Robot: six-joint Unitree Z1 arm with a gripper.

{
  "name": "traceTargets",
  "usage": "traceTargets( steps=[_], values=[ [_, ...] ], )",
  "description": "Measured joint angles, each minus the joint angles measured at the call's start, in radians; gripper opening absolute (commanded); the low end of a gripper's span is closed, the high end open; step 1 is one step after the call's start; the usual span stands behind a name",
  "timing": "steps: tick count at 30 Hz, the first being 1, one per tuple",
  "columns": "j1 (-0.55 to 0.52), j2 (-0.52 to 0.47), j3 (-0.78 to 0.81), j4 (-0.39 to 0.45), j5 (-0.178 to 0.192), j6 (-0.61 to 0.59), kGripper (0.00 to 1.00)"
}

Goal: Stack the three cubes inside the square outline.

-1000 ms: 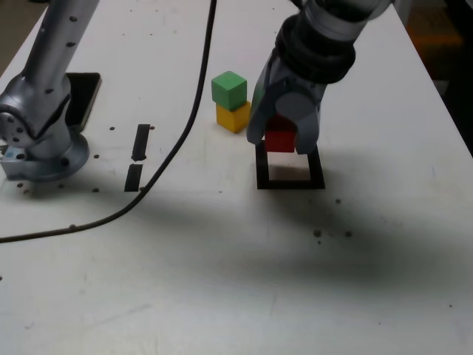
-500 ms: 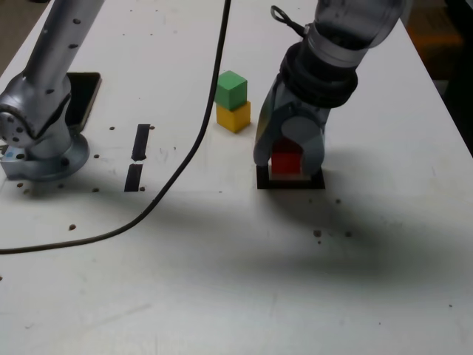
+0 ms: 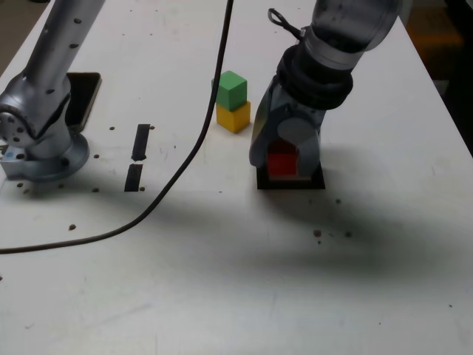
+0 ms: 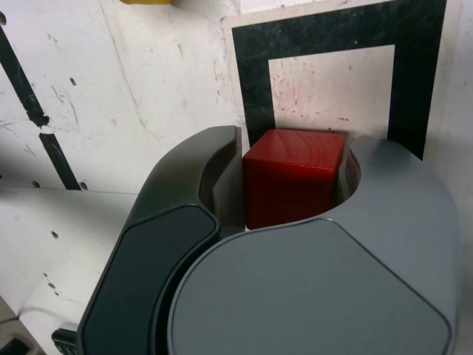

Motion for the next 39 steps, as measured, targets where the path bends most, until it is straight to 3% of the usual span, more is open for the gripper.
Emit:
traceTargets(
  steps=[8,16,21,26,34,39],
  values=[
    [0.02,-0.008,0.003,-0.01,0.006,0.017,0.59],
    [0.033,-0.009,0.007,-0.023,0.014,0.034,0.7],
    [0.034,-0.035,0.005,-0.014,0.039,0.035,0.77],
    [0.034,-0.089,-0.007,0.02,0.073,0.036,0.83],
    [0.034,-0.255,-0.028,0.152,0.156,0.037,0.85],
    [0.04,-0.343,0.039,0.176,0.169,0.051,0.87]
  ],
)
